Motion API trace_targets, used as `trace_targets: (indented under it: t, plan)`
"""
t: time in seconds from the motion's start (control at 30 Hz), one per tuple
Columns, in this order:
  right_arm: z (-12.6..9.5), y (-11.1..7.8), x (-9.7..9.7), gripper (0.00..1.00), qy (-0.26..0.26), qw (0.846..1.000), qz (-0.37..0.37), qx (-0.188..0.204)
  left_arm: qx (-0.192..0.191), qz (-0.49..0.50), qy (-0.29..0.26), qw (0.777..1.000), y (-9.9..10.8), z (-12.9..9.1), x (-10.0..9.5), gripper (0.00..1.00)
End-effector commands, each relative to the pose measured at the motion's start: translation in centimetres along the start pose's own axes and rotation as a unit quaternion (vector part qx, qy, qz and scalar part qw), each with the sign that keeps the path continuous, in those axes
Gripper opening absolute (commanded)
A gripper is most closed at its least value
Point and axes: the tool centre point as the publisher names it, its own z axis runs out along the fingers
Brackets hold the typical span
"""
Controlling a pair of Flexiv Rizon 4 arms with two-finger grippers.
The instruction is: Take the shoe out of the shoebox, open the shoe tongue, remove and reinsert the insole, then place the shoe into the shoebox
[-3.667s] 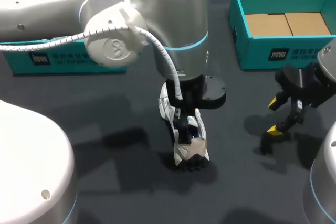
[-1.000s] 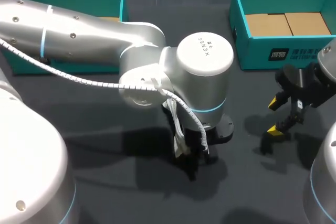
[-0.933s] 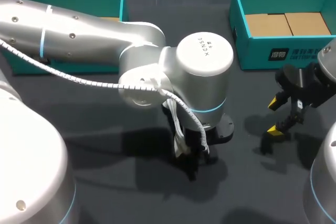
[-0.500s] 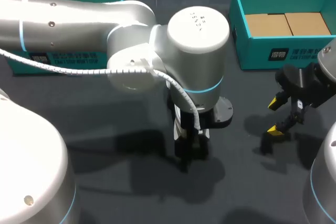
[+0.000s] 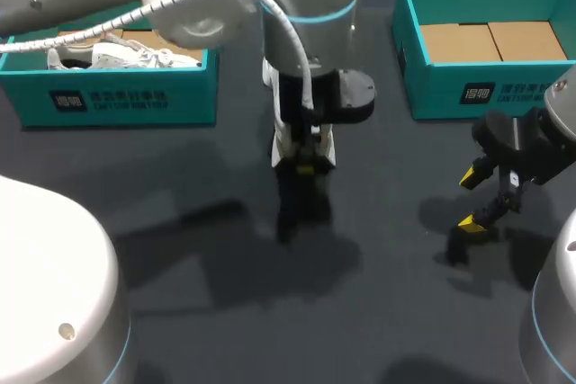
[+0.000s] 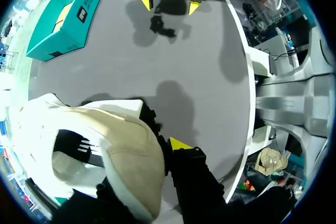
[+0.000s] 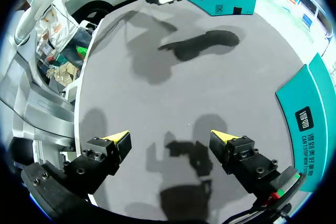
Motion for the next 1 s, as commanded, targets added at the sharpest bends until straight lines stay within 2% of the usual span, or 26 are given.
trace_targets:
  t: [0.03,0.27,0.43,0.8,1.0]
  plan:
    - [0.0,0.0,0.1,1.0,-0.002,1.0,0.0,0.001,0.01,0.006,0.01,1.0,2.8,-5.9,-2.7,0.0]
    - [0.0,0.0,0.1,1.0,-0.002,1.0,0.0,0.001,-0.006,0.014,0.007,1.0,7.0,-8.0,-7.9,0.0]
    - [0.0,0.0,0.1,1.0,-0.002,1.0,0.0,0.001,0.001,0.022,0.018,1.0,10.8,-8.7,-12.2,0.0]
    - [0.0,0.0,0.1,1.0,-0.002,1.0,0.0,0.001,-0.01,0.021,0.036,0.999,20.6,-7.8,-20.5,0.0]
    - [0.0,0.0,0.1,1.0,-0.002,1.0,0.0,0.001,-0.003,0.002,0.039,0.999,26.2,-7.2,-24.4,0.0]
